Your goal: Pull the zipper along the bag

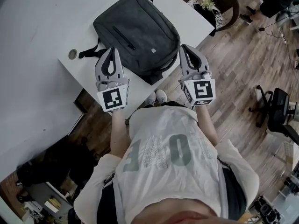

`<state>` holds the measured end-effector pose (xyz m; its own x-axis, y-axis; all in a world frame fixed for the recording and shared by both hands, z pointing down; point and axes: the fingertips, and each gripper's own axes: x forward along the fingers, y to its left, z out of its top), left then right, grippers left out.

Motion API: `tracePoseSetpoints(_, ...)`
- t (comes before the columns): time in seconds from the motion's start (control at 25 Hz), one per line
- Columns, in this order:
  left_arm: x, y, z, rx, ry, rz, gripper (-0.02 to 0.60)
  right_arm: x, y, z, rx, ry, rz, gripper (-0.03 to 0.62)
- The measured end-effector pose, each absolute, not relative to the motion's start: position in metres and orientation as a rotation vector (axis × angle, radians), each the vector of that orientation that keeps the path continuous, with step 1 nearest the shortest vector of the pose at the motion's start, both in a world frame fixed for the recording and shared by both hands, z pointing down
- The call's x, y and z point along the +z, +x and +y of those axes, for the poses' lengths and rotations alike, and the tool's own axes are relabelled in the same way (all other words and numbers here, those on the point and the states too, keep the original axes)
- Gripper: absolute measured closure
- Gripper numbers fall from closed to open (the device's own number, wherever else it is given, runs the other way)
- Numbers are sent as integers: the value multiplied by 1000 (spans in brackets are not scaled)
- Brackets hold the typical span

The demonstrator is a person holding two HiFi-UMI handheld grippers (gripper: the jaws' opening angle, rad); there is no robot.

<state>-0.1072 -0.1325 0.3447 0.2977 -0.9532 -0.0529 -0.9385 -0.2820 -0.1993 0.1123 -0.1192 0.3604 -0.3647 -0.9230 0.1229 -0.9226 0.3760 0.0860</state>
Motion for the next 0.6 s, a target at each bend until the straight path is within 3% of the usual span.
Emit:
tracePoseSetpoints(0.32, 338, -123, -133, -71, -2328, 1798, 555, 348, 124, -122, -3, 1817, -2487, 560)
tracePoseSetpoints(0.36, 337, -125, -133, -66, -2324, 1805, 555, 349, 123, -122, 4, 1810, -2493, 541)
tracePoseSetpoints(0.44, 336, -131, -133, -49, -2309, 1832, 550, 351, 119, -124, 30, 1786, -2512, 362)
tracePoseSetpoints(0.48, 336, -134, -133, -34, -2306, 1847, 481, 352, 118, -125, 43, 1786, -2523, 346)
tracePoseSetpoints(0.52, 336, -137, -134, -18, -2314, 1856, 343, 352, 117, -126, 53, 1795, -2532, 324)
tracePoseSetpoints(0.56, 338, -139, -136, -7, -2330, 1857, 285, 352, 116, -127, 59, 1806, -2537, 304)
tracePoseSetpoints(0.6, 341, -140, -137, -4, -2349, 1845, 266, 353, 116, -128, 62, 1815, -2538, 287)
